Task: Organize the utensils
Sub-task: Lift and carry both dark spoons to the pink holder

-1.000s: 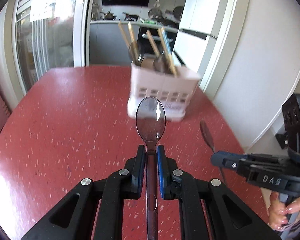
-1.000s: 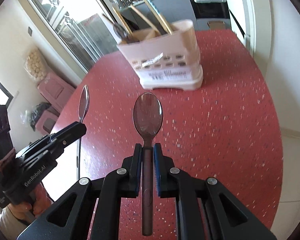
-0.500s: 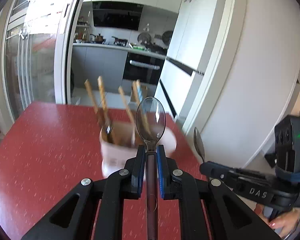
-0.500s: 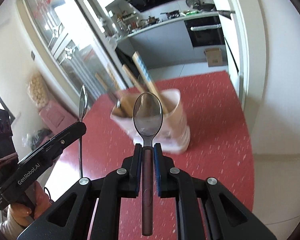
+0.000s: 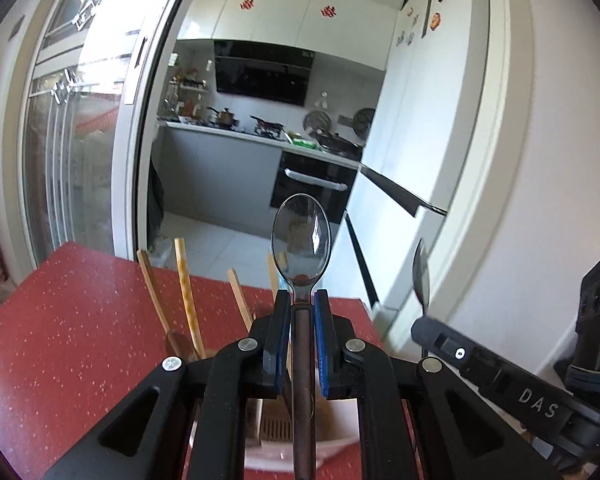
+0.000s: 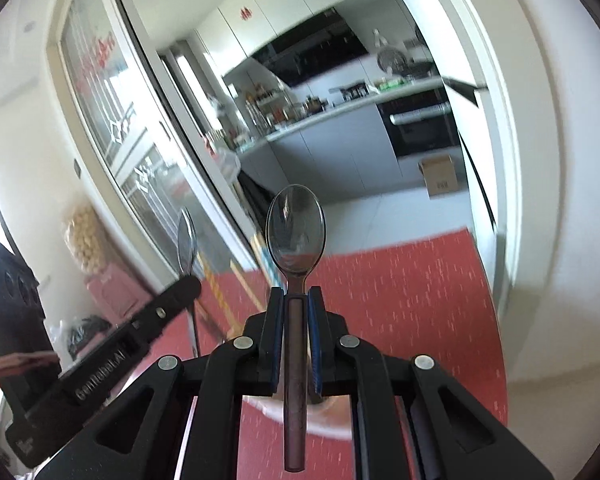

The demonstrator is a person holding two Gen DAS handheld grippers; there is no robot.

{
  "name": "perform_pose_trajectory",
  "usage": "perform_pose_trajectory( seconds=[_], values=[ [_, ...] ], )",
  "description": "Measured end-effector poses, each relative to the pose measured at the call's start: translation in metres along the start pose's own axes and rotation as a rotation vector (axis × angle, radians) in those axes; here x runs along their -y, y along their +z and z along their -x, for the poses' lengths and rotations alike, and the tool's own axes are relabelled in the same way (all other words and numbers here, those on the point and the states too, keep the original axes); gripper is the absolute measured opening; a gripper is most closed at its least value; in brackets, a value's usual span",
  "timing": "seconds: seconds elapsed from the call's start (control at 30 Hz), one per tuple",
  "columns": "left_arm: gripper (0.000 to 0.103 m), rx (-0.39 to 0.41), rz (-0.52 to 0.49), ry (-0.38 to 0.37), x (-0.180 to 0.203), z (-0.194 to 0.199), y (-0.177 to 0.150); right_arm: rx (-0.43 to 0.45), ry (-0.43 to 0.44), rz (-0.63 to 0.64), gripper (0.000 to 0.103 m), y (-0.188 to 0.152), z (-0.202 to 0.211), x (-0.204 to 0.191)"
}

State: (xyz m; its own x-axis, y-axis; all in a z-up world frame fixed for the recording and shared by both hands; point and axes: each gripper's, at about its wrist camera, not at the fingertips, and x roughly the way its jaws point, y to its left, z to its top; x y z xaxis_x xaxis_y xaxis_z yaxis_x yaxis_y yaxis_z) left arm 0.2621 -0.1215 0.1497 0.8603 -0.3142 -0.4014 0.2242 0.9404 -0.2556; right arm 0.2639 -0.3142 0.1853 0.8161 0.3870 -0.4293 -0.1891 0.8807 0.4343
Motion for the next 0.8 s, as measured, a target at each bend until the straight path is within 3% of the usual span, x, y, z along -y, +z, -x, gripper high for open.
perform_pose_trajectory(
  seconds=[0.33,0.8],
  values=[
    [0.041,0.088,-0.089,0.1,0.009,-0.027,-0.014,0.088,0.022,0.052,0.012,0.0,-0.043,0.004],
    [0.041,0.089,-0.185,0.174,0.012,-0.046,-0.042,0.119,0.053,0.149,0.012,-0.029,-0.058,0.01]
  ],
)
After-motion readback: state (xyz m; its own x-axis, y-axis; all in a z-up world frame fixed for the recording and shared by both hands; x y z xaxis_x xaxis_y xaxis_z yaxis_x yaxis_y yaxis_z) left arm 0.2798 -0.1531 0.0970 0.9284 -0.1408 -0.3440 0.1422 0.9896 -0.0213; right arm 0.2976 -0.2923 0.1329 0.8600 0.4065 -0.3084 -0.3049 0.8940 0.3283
